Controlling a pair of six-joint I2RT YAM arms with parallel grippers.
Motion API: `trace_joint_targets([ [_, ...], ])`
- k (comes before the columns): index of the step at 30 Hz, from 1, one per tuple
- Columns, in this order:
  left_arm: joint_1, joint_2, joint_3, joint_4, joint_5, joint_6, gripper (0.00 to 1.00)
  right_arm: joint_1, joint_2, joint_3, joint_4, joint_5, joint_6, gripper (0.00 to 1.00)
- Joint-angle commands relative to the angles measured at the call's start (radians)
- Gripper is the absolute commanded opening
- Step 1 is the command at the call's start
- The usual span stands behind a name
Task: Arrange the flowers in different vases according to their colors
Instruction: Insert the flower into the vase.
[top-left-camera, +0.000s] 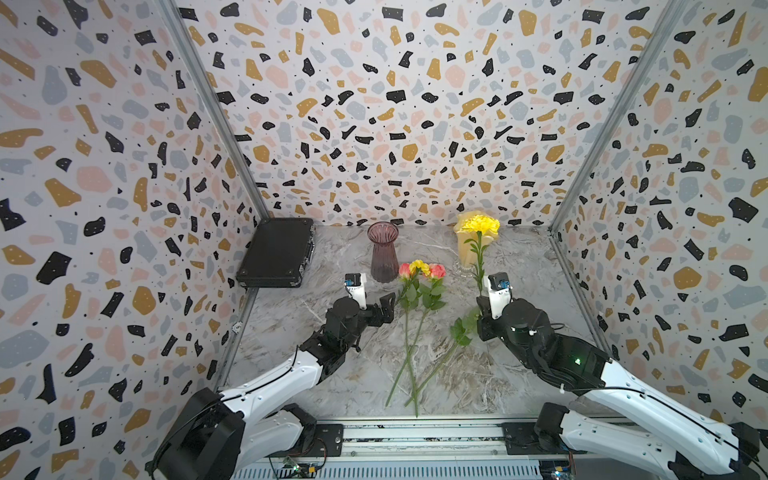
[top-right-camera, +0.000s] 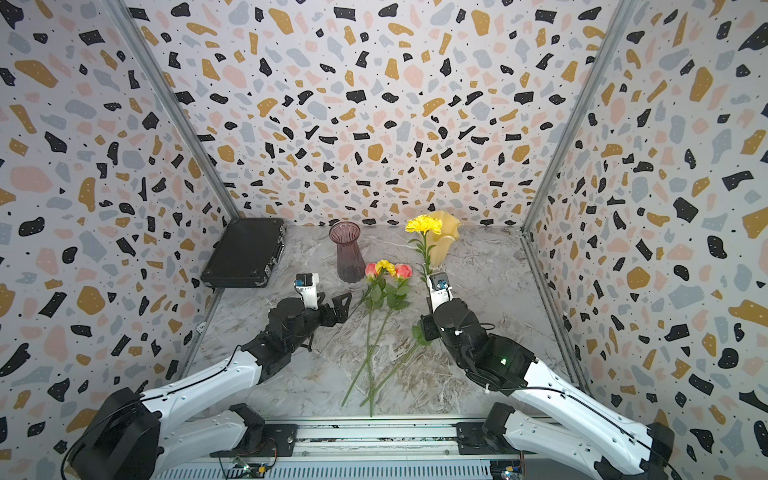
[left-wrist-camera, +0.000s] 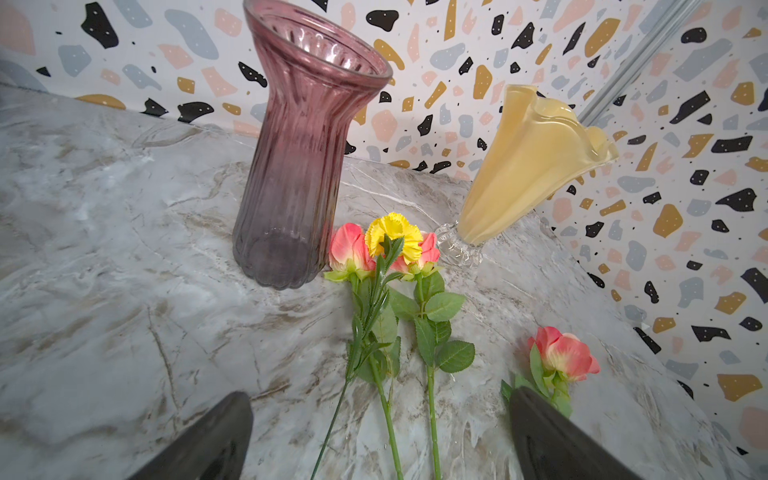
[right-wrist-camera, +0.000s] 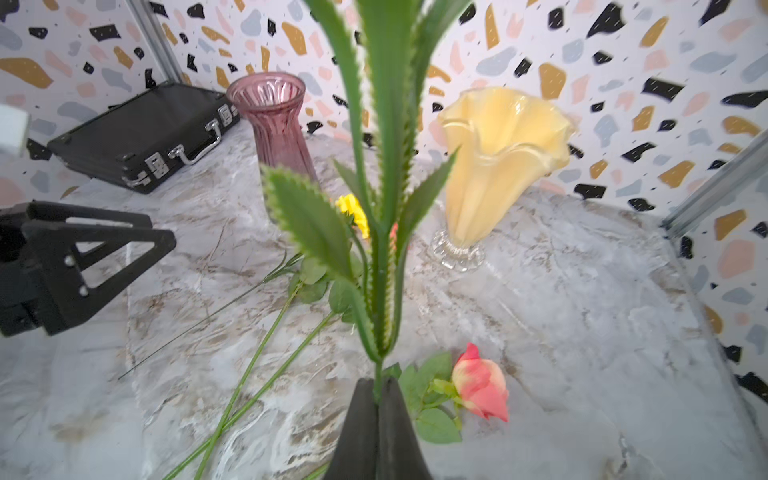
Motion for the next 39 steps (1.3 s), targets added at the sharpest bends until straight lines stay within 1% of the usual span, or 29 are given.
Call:
trace_joint_targets([
  [1, -0.006, 0.006, 0.039, 0.001, 0.035, 0.098, 0.99, -0.011, 0.012, 0.007, 0.201, 0.1, -0.118, 0.0],
  [2, -0.007, 0.002, 0.045, -0.024, 0.014, 0.099, 0.99, -0.018, 0.03, 0.023, 0.24, 0.096, -0.134, 0.0],
  [5, -0.009, -0.017, 0.037, -0.054, -0.049, 0.117, 0.99, -0.048, 0.12, 0.093, 0.316, 0.029, -0.146, 0.0],
  [7, -0.008, -0.035, 0.032, -0.072, -0.052, 0.148, 0.99, -0.068, 0.201, 0.157, 0.368, -0.031, -0.141, 0.0],
  [10, -0.008, -0.065, 0.035, -0.118, -0.102, 0.131, 0.99, -0.088, 0.344, 0.285, 0.403, -0.107, -0.135, 0.0],
  [14, -0.006, -0.093, 0.027, -0.144, -0.142, 0.104, 0.99, -0.103, 0.561, 0.512, 0.423, -0.204, -0.141, 0.0],
  [16, -0.007, -0.1, 0.029, -0.171, -0.17, 0.091, 0.99, -0.107, 0.667, 0.635, 0.421, -0.228, -0.148, 0.0],
  [20, -0.006, -0.101, 0.043, -0.247, -0.269, 0.067, 0.99, -0.126, 0.876, 0.896, 0.399, -0.291, -0.149, 0.0],
  [21, -0.006, -0.095, 0.038, -0.243, -0.294, 0.072, 0.99, -0.131, 0.926, 0.961, 0.388, -0.301, -0.15, 0.0],
  [24, -0.006, -0.065, 0.018, -0.241, -0.377, 0.031, 0.99, -0.141, 1.048, 1.116, 0.366, -0.324, -0.141, 0.0],
  [26, -0.006, -0.045, 0.022, -0.245, -0.383, 0.024, 0.99, -0.144, 1.113, 1.192, 0.372, -0.333, -0.156, 0.0],
  [31, -0.006, -0.017, 0.054, -0.264, -0.333, 0.004, 0.99, -0.168, 1.247, 1.378, 0.373, -0.358, -0.158, 0.0],
  [35, -0.006, -0.022, 0.045, -0.25, -0.325, -0.005, 0.99, -0.185, 1.319, 1.432, 0.433, -0.417, -0.135, 0.0],
  [39, -0.006, -0.047, 0.023, -0.226, -0.322, -0.011, 0.99, -0.19, 1.369, 1.433, 0.475, -0.438, -0.128, 0.0],
])
